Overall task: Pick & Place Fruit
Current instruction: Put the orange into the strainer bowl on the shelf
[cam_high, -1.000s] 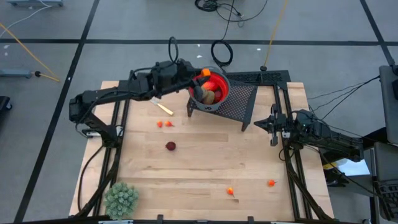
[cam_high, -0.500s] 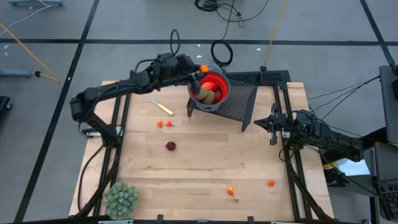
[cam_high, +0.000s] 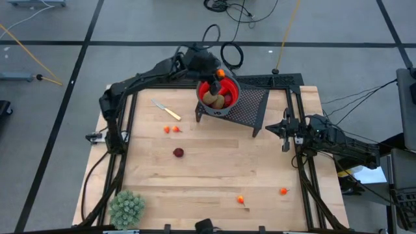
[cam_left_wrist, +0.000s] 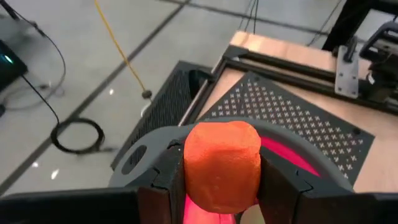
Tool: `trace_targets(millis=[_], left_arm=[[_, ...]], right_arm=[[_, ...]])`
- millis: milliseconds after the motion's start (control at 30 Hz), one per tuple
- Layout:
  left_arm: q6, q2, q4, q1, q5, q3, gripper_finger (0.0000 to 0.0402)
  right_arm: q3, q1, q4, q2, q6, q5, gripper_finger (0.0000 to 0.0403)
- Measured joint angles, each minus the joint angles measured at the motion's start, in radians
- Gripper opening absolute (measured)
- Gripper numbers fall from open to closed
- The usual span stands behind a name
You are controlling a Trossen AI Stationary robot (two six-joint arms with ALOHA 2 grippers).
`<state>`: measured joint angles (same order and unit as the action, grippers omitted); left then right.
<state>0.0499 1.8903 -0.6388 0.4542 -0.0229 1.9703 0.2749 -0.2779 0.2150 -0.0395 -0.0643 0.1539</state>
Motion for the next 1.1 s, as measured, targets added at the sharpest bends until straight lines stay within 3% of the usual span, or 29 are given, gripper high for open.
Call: trace_targets(millis=[267, 700, 1100], left_arm=[[-0.032, 0.119, -0.207, 0.018, -0.041, 0.162, 0.0145], [-0.105, 0.123, -0.384, 0.024, -0.066, 0.164, 0.0145], [-0.113, 0.132, -0.421, 0.022, -0.055, 0.164, 0.0145]], right_arm=[[0.0, 0.0, 0.001, 0.0, 0.0, 0.0, 0.0], [0.0, 0.0, 0.007, 0.0, 0.0, 0.0, 0.0], [0.0, 0.0, 0.007, 0.0, 0.0, 0.0, 0.0]])
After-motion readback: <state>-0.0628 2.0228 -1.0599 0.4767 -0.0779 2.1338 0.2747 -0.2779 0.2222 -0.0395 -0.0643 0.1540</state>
